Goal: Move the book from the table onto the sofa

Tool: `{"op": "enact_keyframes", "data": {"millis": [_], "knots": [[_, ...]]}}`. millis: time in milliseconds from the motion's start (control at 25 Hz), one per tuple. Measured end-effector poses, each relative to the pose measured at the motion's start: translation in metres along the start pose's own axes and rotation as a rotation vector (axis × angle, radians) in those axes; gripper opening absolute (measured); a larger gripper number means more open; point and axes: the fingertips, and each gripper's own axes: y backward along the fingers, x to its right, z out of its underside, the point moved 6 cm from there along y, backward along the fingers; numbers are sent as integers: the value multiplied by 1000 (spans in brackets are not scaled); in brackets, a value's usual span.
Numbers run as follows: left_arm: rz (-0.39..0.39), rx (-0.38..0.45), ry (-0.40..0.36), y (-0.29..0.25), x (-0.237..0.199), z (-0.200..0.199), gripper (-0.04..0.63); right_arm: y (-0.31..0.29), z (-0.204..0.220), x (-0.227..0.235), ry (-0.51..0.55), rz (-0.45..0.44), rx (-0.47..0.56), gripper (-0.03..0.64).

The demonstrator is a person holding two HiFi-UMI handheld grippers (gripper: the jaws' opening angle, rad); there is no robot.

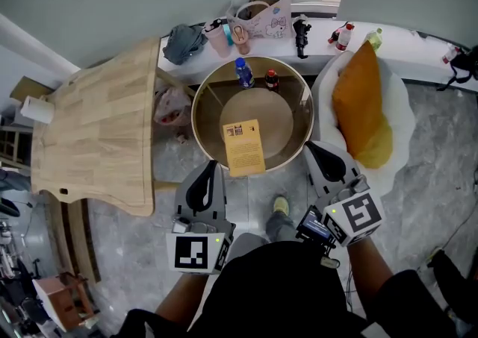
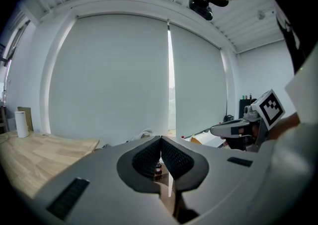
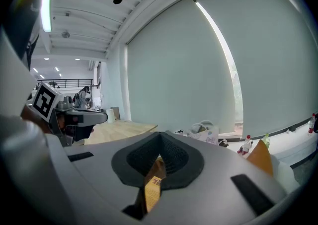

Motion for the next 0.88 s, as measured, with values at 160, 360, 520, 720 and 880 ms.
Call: {"op": "enact_keyframes", "data": {"millis": [160,360,520,720,880], "knots": [[8,15,-11,-2,0,4,2,-4,1,2,-1,-11,-3,6],[22,19,1,-5,1,4,2,-9,1,1,0,-19,-10,6],[48,-27,-42,-12,1,13,2,-12,6,1,-4,-14,-23,6],[117,-65,-73,-33,1,42,2,-19,22,5,2,-11,-70,6],[177,-138,-107,-55,-4,81,43,-31,41,10,9,-10,-100,6]]}}
